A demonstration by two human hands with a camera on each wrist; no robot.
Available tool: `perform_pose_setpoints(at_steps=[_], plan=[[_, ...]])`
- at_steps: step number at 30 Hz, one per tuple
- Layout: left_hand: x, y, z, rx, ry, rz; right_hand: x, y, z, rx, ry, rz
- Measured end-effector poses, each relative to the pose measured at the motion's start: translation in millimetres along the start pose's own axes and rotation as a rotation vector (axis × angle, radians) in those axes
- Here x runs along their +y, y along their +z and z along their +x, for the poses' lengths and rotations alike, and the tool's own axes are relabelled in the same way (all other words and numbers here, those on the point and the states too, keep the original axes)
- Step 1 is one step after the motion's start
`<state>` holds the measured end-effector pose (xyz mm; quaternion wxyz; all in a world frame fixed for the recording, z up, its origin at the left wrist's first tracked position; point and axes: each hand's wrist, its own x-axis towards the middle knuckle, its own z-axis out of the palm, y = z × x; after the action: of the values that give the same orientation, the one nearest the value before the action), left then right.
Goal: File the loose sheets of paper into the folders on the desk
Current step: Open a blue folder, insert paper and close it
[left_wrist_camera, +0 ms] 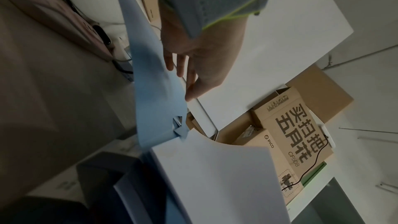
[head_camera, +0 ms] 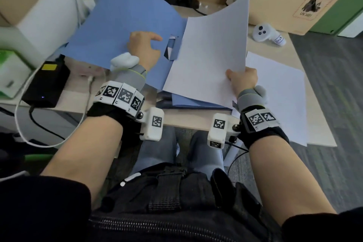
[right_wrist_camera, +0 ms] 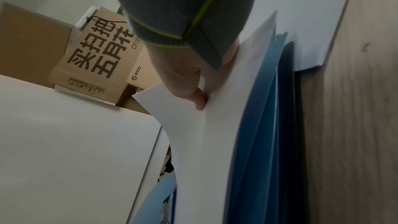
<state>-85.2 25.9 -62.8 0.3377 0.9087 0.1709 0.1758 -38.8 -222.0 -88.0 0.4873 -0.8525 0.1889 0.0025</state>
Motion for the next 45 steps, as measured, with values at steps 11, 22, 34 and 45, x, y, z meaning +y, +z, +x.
perform_pose_setpoints(at_steps=[11,22,34,45], plan=[[9,27,0,-0.236,0.054,0.192,-4,7,9,-0.043,-0.068,-0.014],[5,22,-7,-0.199,0.063,0.132,-5,16,11,-0.117,-0.01,-0.079],[-16,-22,-25,0.342,-0.459,0.252,-11,16,7,-0.06,-0.018,-0.075],[-23,-41,-35,0.547,-0.719,-0.233,-11,19,5,-0.03,-0.103,-0.094]])
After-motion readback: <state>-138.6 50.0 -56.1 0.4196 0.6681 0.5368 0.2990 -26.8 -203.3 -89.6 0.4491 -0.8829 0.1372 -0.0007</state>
